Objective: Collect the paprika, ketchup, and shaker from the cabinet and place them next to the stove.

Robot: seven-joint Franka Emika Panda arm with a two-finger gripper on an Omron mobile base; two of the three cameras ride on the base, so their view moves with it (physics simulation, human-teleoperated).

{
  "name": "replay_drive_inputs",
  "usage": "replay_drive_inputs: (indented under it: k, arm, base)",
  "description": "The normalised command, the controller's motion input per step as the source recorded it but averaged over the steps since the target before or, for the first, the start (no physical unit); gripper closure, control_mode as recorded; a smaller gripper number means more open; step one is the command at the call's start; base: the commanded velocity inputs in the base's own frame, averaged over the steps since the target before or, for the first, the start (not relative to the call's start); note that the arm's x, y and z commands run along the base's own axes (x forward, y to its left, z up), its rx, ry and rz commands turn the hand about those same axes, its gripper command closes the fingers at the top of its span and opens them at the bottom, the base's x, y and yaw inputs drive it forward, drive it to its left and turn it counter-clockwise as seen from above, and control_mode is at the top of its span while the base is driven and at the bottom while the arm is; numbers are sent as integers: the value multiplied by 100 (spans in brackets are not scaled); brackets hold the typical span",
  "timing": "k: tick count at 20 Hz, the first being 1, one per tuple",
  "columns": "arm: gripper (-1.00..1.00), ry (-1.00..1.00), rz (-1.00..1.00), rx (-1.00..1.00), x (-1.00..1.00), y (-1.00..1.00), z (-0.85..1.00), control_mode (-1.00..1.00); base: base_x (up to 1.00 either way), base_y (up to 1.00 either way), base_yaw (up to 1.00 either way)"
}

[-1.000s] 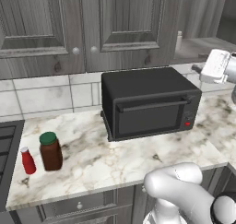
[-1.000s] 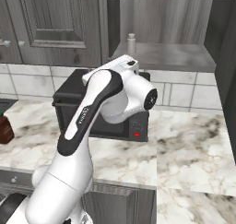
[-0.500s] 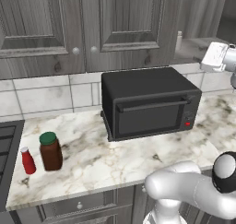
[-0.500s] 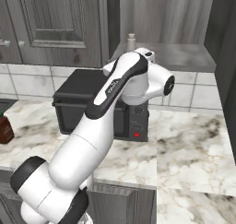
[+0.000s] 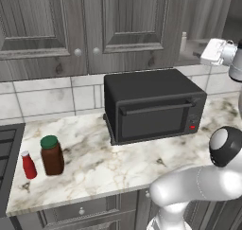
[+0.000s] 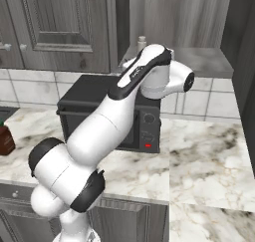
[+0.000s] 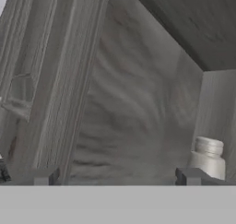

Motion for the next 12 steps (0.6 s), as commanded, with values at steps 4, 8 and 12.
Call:
replay_drive_inputs:
  k: [4,8,12]
  arm:
    - [-100,0,1,0,44,-16,-6,-100]
    - [-100,0,2,0,42,-9,-5,-100]
    - [-100,0,3,0,43,-5,-2,-100]
  base:
    - [0,0,0]
    - [0,0,0]
    - [0,0,0]
